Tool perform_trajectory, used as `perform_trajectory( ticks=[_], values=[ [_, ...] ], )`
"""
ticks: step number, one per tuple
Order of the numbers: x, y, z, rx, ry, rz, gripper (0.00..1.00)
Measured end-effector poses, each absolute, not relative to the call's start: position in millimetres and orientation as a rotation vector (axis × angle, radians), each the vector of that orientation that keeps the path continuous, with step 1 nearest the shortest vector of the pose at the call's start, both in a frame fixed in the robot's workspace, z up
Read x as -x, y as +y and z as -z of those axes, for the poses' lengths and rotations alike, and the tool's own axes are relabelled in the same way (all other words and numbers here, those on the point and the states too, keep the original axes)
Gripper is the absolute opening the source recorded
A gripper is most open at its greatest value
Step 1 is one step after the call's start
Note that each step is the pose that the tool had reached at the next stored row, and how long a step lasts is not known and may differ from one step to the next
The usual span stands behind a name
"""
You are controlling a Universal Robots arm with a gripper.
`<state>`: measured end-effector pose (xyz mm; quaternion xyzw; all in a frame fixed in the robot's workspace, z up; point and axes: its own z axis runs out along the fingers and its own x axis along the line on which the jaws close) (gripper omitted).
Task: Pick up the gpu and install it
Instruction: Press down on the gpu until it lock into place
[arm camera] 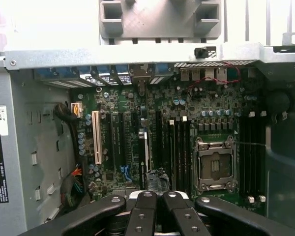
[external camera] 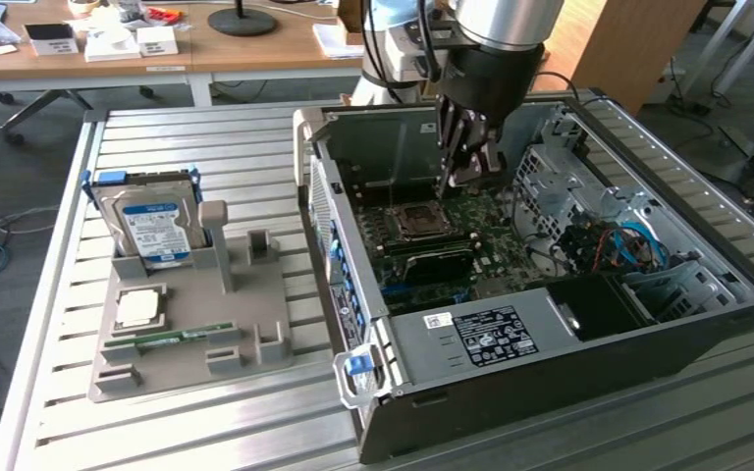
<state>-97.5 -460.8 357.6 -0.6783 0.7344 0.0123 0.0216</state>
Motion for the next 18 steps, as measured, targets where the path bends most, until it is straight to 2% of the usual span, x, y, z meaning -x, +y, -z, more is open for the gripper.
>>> perform_trajectory(
  ticks=[9,18],
  values=[
    [97.3,-460.8,-341.3,2.102,2.276,-0.038,0.11],
    [97.3,-460.8,-340.4,2.102,2.276,-0.038,0.11]
  ],
)
